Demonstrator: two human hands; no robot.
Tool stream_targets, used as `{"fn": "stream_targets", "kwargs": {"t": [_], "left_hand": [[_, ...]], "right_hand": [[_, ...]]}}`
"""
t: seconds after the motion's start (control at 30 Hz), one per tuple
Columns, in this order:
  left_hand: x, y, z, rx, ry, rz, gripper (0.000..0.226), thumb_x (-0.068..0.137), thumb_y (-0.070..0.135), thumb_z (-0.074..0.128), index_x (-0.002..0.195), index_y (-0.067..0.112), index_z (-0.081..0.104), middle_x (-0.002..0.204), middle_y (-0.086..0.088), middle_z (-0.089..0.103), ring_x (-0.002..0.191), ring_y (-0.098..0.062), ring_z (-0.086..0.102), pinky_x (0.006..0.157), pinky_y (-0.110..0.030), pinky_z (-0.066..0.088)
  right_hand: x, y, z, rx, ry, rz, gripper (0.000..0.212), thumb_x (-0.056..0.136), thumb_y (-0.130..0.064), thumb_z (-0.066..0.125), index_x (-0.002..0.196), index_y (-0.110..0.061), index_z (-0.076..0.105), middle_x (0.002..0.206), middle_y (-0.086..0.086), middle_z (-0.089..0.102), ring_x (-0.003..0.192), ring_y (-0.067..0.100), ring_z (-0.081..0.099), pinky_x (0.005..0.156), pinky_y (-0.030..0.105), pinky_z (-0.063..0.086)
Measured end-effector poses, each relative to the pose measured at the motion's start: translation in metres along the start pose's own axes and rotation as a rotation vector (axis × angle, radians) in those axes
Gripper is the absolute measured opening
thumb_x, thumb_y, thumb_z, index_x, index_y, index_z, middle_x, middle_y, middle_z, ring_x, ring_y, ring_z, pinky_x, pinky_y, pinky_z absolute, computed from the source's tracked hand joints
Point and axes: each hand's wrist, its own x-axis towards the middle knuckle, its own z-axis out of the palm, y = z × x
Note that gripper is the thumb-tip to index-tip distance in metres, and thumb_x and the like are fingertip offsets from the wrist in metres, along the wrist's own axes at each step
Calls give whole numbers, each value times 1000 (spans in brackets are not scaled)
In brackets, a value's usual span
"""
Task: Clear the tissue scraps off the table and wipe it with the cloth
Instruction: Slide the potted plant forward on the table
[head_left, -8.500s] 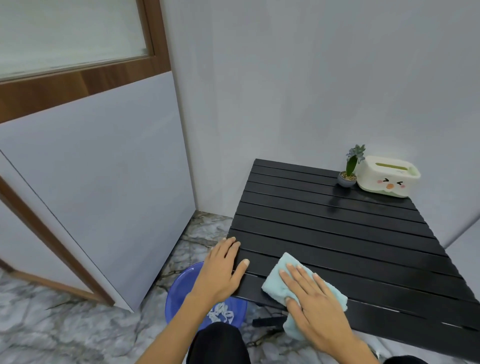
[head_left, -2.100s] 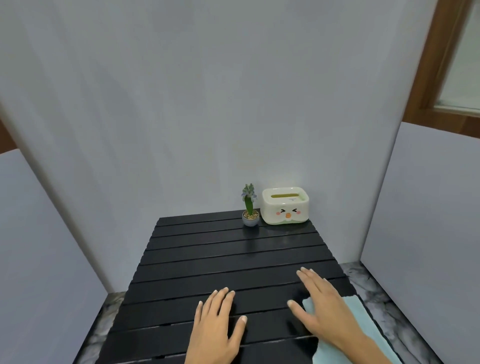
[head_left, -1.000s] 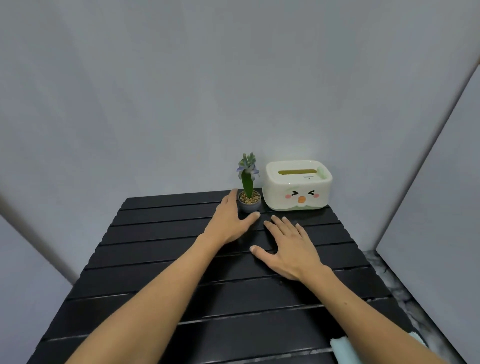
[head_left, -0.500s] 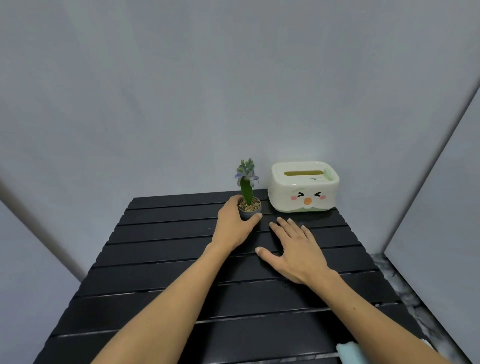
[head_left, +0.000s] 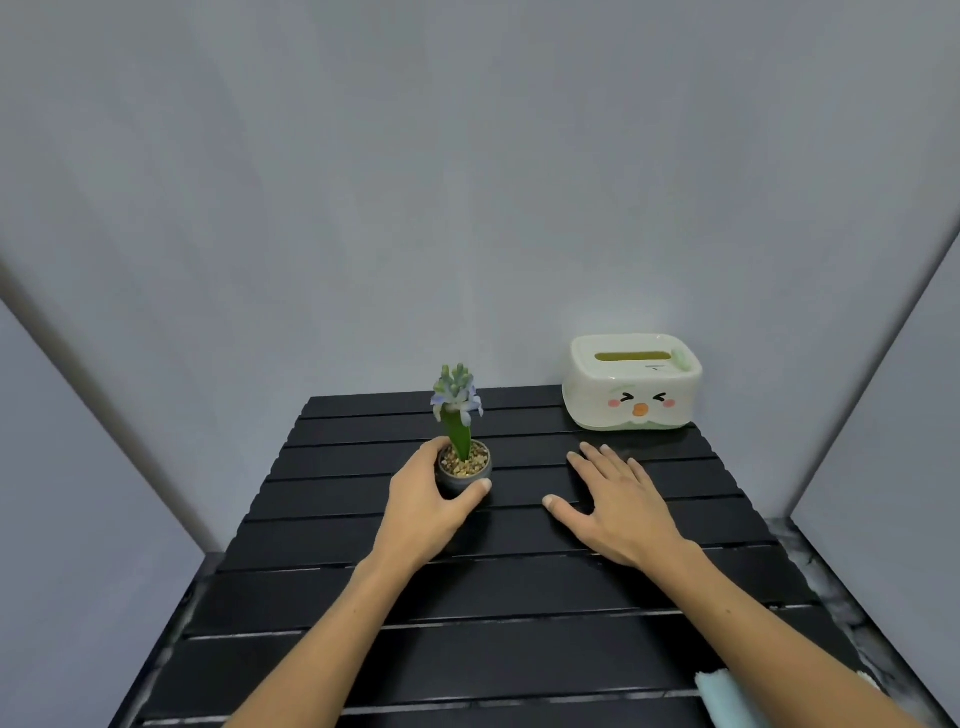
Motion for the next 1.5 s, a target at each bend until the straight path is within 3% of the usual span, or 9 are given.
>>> {"fn": "stream_targets", "kwargs": {"t": [0.2, 0.43, 0.87, 1.07, 1.5], "left_hand": [[-27, -13, -27, 0, 18, -25, 57, 77, 43, 79, 125, 37, 49, 109, 30, 57, 105, 13, 54, 83, -7, 39], [-48, -23, -46, 29, 43, -37, 63, 76, 44, 79, 131, 30, 52, 117, 22, 61, 109, 5, 57, 95, -20, 46], [-63, -24, -55, 22, 39, -65, 61, 77, 42, 79, 130, 32, 51, 117, 23, 60, 109, 5, 56, 93, -16, 43], [-64, -28, -55, 25, 36, -74, 68, 75, 50, 76, 134, 30, 50, 121, 21, 60, 112, 1, 56, 99, -27, 47], [-64, -26, -52, 33, 29, -82, 68, 76, 48, 76, 136, 30, 47, 124, 19, 58, 114, 1, 54, 98, -21, 43]], "right_hand": [[-7, -2, -6, 17, -39, -7, 79, 92, -71, 32, 156, -26, 21, 165, -7, 11, 152, 14, 3, 123, 39, 3], [-21, -9, -5, 33, -38, -11, 77, 93, -69, 33, 156, -25, 23, 165, -9, 14, 152, 13, 5, 123, 40, 5], [-46, -30, 7, 55, 19, -24, 75, 93, -68, 33, 155, -26, 26, 164, -10, 16, 151, 11, 6, 123, 37, 4], [-48, -32, 8, 42, 20, -21, 75, 93, -68, 33, 155, -26, 25, 164, -10, 15, 152, 12, 5, 123, 38, 3], [-48, -33, 10, 15, 17, -16, 76, 93, -69, 31, 156, -27, 23, 164, -10, 13, 152, 11, 3, 123, 37, 2]]}}
